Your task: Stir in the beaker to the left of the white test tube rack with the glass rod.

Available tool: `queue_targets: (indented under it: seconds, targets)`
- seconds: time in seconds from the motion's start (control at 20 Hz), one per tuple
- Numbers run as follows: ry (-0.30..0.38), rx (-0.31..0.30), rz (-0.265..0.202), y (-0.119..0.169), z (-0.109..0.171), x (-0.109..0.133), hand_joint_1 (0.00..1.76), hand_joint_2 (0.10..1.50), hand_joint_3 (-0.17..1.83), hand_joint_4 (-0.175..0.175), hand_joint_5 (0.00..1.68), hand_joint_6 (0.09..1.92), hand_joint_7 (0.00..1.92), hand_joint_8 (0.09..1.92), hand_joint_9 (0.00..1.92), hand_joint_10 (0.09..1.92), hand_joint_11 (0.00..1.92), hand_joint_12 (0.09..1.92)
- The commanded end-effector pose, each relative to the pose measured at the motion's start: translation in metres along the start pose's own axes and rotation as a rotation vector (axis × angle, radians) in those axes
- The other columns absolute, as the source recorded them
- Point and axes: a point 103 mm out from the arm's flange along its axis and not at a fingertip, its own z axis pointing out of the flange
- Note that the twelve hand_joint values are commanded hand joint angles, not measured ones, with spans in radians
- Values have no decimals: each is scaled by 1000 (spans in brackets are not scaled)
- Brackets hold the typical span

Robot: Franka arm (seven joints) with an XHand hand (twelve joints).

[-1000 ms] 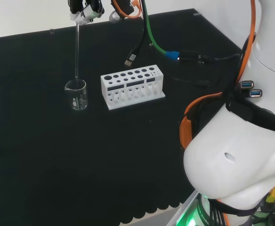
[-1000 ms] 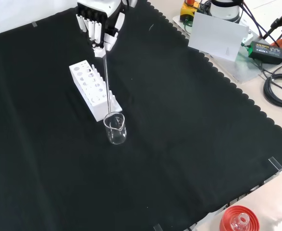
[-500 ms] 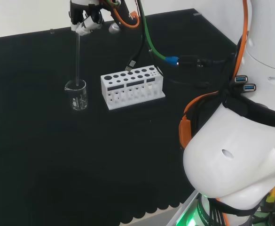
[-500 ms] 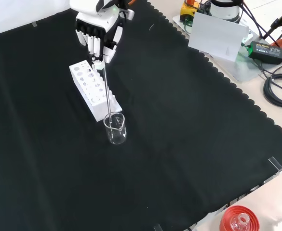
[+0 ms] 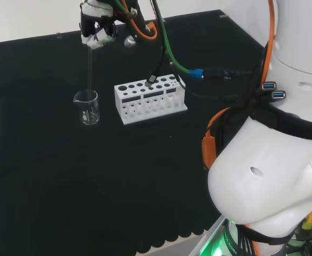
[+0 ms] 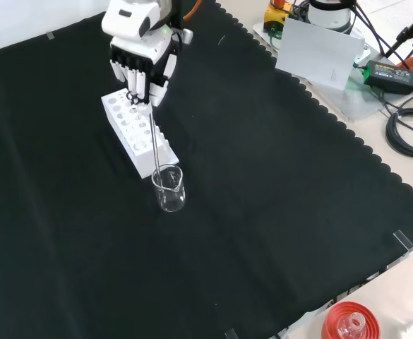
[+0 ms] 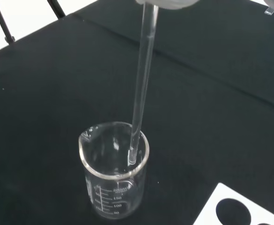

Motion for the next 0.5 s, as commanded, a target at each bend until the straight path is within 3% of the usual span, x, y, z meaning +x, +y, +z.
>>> queue_targets:
  seconds: [0.05, 0.3, 0.5]
  targets:
    - [1, -3, 6, -3, 12, -5, 1327, 1049, -175, -175, 1403, 87, 1396, 587, 1747, 484, 1611, 714]
    - [15, -4, 25, -10, 17, -5, 1327, 1049, -175, -175, 1404, 87, 1397, 584, 1747, 484, 1611, 714]
    - [22, -3, 14, -13, 16, 9, 1327, 1049, -175, -175, 1405, 87, 1398, 582, 1748, 483, 1611, 714]
